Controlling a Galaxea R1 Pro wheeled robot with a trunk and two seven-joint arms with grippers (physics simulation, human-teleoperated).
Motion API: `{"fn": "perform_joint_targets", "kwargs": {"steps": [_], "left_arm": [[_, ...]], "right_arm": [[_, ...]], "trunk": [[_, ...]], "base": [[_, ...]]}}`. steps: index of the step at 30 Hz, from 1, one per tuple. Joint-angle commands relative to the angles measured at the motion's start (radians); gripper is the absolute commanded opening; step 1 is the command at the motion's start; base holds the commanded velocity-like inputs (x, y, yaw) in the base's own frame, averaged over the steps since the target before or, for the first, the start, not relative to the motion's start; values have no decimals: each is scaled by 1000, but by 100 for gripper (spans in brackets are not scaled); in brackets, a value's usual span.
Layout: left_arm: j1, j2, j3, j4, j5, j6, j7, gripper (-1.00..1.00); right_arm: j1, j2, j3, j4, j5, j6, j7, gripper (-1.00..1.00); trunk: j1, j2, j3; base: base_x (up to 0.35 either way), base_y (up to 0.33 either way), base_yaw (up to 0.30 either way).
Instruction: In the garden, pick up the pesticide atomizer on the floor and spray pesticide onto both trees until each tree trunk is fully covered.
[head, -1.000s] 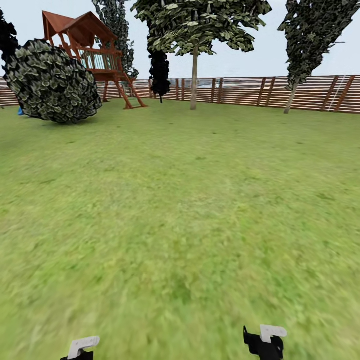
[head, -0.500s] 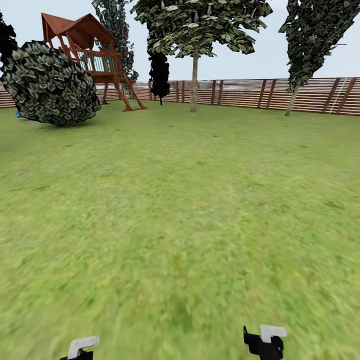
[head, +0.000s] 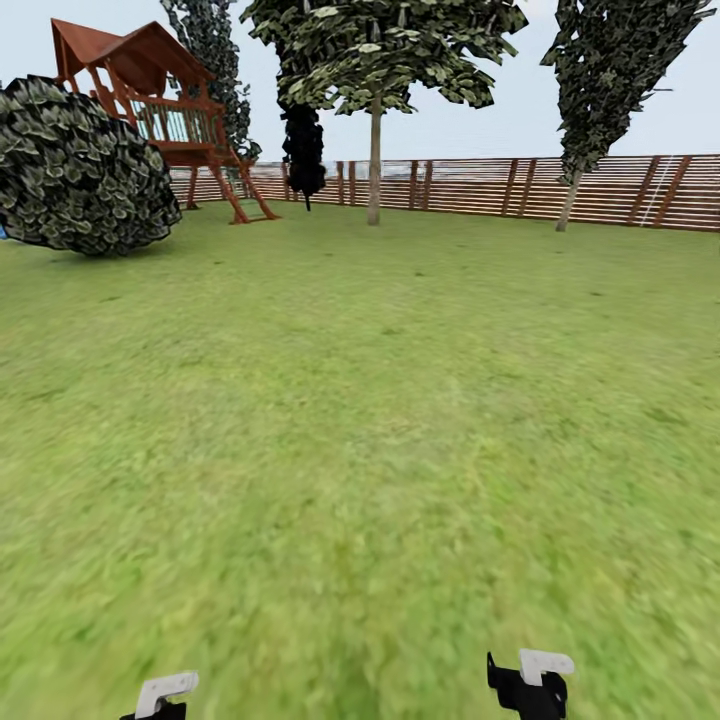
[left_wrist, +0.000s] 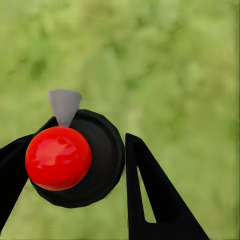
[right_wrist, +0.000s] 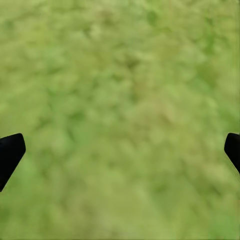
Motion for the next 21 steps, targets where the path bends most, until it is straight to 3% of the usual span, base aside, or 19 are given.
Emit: {"fn": "perform_joint_targets", "kwargs": {"steps": [1, 9, 21], "left_arm": [[-1, 0, 9, 1, -8, -3, -4, -100], [-1, 0, 10, 0, -8, -3, -4, -100], [-1, 0, 9, 0, -8, -3, -4, -100]], "right_arm": [[-1, 0, -6, 1, 11, -2, -4, 100], [-1, 0, -7, 1, 11, -2, -4, 100], [-1, 0, -6, 1, 11, -2, -4, 100]], "trunk": [[0, 0, -1], [0, 0, -1], [0, 0, -1]], "base": [[339, 0, -5], [339, 6, -32], [339, 95, -35]]}}
